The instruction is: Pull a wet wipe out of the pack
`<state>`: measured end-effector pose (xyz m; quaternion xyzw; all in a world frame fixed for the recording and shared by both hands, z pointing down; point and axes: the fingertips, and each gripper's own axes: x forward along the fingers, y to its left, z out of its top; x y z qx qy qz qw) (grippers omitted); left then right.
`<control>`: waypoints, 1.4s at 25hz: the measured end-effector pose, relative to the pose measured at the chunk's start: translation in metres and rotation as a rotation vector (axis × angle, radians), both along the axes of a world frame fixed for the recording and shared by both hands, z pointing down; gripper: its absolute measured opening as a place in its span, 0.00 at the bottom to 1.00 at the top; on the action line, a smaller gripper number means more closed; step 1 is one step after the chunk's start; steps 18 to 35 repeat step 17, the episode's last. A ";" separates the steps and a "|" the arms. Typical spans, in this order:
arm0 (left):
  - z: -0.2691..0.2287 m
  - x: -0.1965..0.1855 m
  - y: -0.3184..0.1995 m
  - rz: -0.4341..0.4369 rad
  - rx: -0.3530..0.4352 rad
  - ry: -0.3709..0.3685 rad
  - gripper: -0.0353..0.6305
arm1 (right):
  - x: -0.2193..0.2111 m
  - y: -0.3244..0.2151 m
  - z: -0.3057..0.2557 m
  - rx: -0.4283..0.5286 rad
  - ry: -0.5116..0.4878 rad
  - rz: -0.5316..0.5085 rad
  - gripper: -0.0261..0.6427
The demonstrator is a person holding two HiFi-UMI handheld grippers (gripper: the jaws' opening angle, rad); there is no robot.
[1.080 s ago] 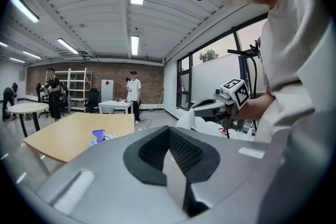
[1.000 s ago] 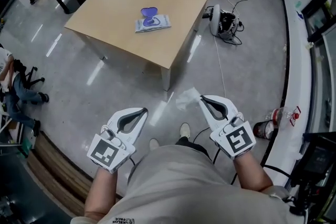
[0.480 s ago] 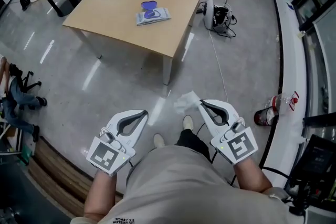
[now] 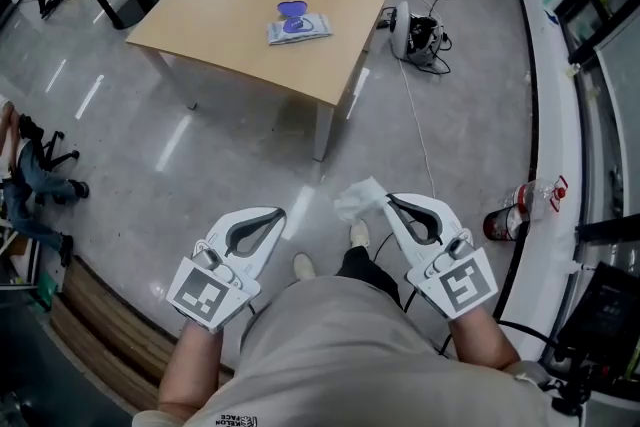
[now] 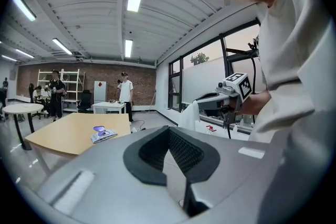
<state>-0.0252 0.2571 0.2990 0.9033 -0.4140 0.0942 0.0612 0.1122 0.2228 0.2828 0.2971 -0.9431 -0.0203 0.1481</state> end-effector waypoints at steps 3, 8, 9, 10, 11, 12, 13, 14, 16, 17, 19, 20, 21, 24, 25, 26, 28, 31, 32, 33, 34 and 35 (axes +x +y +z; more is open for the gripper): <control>0.001 -0.003 0.000 -0.006 0.001 0.001 0.06 | -0.001 -0.001 -0.002 0.007 -0.001 -0.002 0.04; 0.002 -0.013 0.000 -0.016 -0.008 0.002 0.06 | -0.008 -0.002 -0.004 0.008 0.004 -0.004 0.04; 0.003 -0.014 0.000 -0.016 -0.008 0.001 0.06 | -0.009 -0.002 -0.004 0.009 0.004 -0.004 0.04; 0.003 -0.015 0.000 -0.015 -0.008 0.000 0.06 | -0.010 -0.003 -0.005 0.012 0.005 -0.005 0.04; 0.004 -0.016 0.000 -0.014 -0.008 0.000 0.06 | -0.012 -0.003 -0.006 0.017 0.007 -0.008 0.04; 0.004 -0.016 0.000 -0.014 -0.008 0.000 0.06 | -0.013 -0.003 -0.007 0.020 0.008 -0.010 0.04; 0.004 -0.017 0.000 -0.015 -0.009 0.001 0.06 | -0.013 -0.003 -0.007 0.018 0.006 -0.009 0.04; 0.005 -0.017 -0.001 -0.016 -0.010 0.002 0.06 | -0.013 -0.003 -0.006 0.013 0.003 -0.008 0.04; 0.005 -0.018 -0.001 -0.018 -0.011 0.002 0.06 | -0.013 -0.002 -0.005 0.008 0.000 -0.006 0.04; 0.006 -0.018 -0.001 -0.019 -0.012 0.002 0.06 | -0.013 -0.002 -0.004 0.007 -0.001 -0.006 0.04; 0.006 -0.018 -0.001 -0.019 -0.012 0.002 0.06 | -0.013 -0.002 -0.004 0.007 -0.001 -0.006 0.04; 0.006 -0.018 -0.001 -0.019 -0.012 0.002 0.06 | -0.013 -0.002 -0.004 0.007 -0.001 -0.006 0.04; 0.006 -0.018 -0.001 -0.019 -0.012 0.002 0.06 | -0.013 -0.002 -0.004 0.007 -0.001 -0.006 0.04; 0.006 -0.018 -0.001 -0.019 -0.012 0.002 0.06 | -0.013 -0.002 -0.004 0.007 -0.001 -0.006 0.04; 0.006 -0.018 -0.001 -0.019 -0.012 0.002 0.06 | -0.013 -0.002 -0.004 0.007 -0.001 -0.006 0.04; 0.006 -0.018 -0.001 -0.019 -0.012 0.002 0.06 | -0.013 -0.002 -0.004 0.007 -0.001 -0.006 0.04; 0.006 -0.018 -0.001 -0.019 -0.012 0.002 0.06 | -0.013 -0.002 -0.004 0.007 -0.001 -0.006 0.04; 0.006 -0.018 -0.001 -0.019 -0.012 0.002 0.06 | -0.013 -0.002 -0.004 0.007 -0.001 -0.006 0.04; 0.006 -0.018 -0.001 -0.019 -0.012 0.002 0.06 | -0.013 -0.002 -0.004 0.007 -0.001 -0.006 0.04; 0.006 -0.018 -0.001 -0.019 -0.012 0.002 0.06 | -0.013 -0.002 -0.004 0.007 -0.001 -0.006 0.04; 0.006 -0.018 -0.001 -0.019 -0.012 0.002 0.06 | -0.013 -0.002 -0.004 0.007 -0.001 -0.006 0.04; 0.006 -0.018 -0.001 -0.019 -0.012 0.002 0.06 | -0.013 -0.002 -0.004 0.007 -0.001 -0.006 0.04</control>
